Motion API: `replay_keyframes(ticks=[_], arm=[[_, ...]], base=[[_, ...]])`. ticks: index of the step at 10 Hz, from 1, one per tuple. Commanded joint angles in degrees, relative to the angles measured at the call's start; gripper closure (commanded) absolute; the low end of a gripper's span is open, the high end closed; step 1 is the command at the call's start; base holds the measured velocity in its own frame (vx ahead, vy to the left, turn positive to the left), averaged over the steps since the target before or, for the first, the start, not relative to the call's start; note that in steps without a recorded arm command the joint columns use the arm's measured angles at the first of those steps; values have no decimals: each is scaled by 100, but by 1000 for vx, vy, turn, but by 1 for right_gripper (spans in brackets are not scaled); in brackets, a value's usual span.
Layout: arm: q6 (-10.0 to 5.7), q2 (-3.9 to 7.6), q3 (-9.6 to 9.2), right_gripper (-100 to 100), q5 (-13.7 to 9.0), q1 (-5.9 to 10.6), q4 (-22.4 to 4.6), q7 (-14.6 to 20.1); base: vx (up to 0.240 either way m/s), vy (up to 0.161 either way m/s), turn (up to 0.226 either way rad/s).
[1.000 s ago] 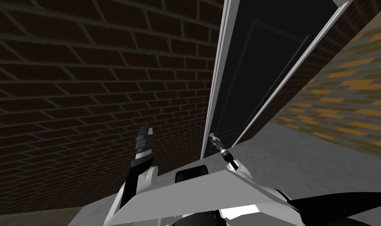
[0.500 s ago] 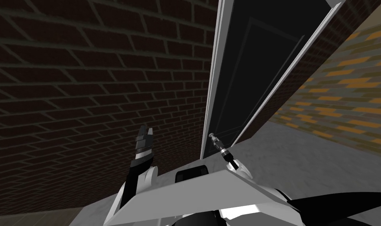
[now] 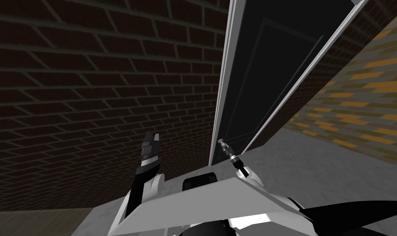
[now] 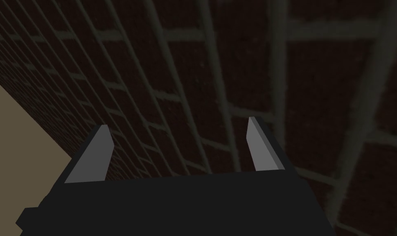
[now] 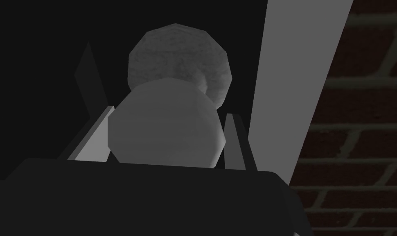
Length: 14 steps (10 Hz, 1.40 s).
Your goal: Pull the door open
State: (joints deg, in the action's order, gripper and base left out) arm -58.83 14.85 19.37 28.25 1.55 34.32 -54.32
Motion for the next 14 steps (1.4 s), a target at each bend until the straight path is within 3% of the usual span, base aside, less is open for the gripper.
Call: replay_keyframes(ticks=[1,14], arm=[[4,-15,-34,100,-79,1,8,252],[140,2,-241,100,-812,-19,74,2121]], base=[[-33,-20,65],[-38,-24,72]])
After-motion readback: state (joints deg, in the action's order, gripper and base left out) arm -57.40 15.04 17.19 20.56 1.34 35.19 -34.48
